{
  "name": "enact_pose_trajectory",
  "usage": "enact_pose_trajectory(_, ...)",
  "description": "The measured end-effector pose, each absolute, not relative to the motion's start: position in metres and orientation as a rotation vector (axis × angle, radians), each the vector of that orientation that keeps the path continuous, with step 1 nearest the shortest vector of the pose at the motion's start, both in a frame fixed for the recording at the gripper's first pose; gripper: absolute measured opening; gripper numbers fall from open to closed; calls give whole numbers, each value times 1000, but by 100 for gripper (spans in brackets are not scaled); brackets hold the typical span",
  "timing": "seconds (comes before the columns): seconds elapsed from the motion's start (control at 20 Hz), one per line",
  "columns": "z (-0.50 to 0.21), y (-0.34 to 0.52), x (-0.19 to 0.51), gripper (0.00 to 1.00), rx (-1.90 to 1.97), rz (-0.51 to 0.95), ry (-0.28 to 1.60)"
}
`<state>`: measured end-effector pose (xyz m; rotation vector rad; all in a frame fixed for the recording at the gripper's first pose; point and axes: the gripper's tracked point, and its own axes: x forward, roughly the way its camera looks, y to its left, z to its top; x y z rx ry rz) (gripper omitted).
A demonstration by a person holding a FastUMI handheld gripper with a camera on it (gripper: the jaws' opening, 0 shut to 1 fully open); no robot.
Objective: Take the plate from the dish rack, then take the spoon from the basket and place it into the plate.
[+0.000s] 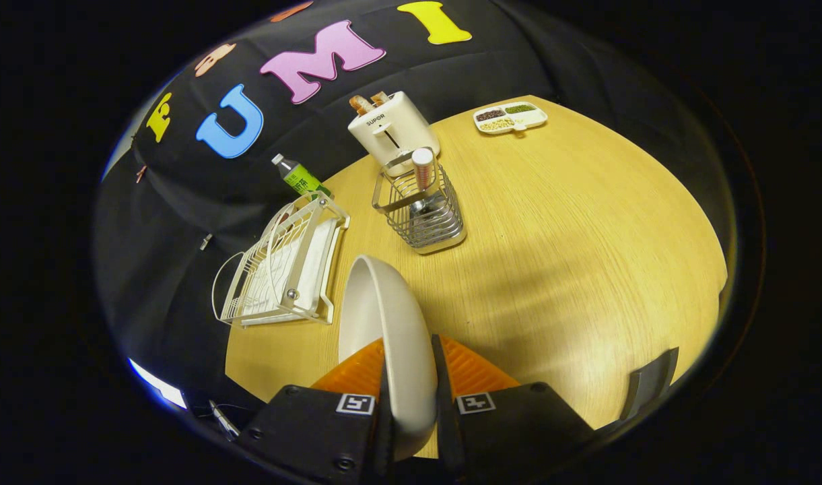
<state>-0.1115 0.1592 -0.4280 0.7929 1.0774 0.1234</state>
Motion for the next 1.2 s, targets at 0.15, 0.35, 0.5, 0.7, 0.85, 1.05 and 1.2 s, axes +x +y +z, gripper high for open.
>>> enact_pose_trajectory(0.15,-444,150,-118,37,726,72,1125)
enact_pose_trajectory(0.35,-458,136,-121,52,655,12,1148)
enact_pose_trajectory(0.5,-452,126,-120,82,635,-6,1114)
enact_pose_trajectory(0.7,-438,115,-115,89,568,15,1067)
enact_pose_trajectory(0.85,-417,111,-107,89,530,58,1021)
enact_pose_trajectory(1.05,-379,100,-87,90,481,114,938)
enact_pose_trajectory(1.2,-355,90,-71,90,437,147,885)
